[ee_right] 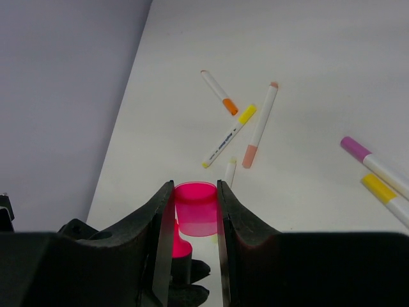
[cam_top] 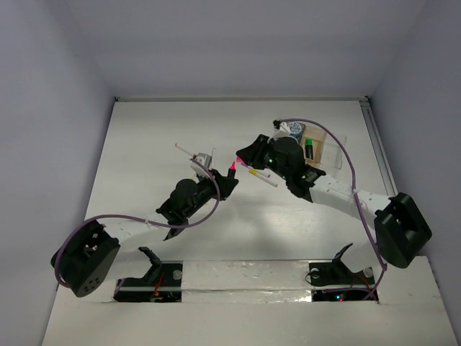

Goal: Sort the stationery into containers
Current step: Close the pen cap on the pen.

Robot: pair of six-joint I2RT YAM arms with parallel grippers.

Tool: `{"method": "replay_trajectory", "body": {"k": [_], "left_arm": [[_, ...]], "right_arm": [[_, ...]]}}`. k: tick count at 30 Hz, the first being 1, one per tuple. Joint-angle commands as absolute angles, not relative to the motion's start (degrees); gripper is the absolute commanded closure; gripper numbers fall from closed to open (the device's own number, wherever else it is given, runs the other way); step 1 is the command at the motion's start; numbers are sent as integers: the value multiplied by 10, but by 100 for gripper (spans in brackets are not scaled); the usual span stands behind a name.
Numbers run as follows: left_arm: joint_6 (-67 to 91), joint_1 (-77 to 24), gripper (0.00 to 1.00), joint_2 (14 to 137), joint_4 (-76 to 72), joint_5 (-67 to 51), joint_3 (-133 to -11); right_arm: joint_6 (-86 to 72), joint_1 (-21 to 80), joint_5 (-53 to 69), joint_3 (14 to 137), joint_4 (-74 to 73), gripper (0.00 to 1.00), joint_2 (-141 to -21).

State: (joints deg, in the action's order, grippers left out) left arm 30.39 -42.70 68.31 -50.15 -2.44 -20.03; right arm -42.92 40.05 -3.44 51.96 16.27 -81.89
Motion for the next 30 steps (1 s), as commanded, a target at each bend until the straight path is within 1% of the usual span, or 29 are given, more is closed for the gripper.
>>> {"method": "replay_trajectory", "body": {"k": [1, 10, 22, 30], "left_arm": [[290, -435, 100, 688, -538, -22, -227], [295, -435, 100, 695, -543, -21, -227], [300, -440, 100, 684, -545, -19, -214], [295, -440, 100, 684, -541, -11, -217]], "right_arm": [[-433, 414, -49, 548, 214, 91, -822], [-432, 425, -47, 556, 217, 91, -831], [-411, 425, -95, 575, 203, 91, -823], [-414, 430, -76, 573, 201, 91, -827]]}}
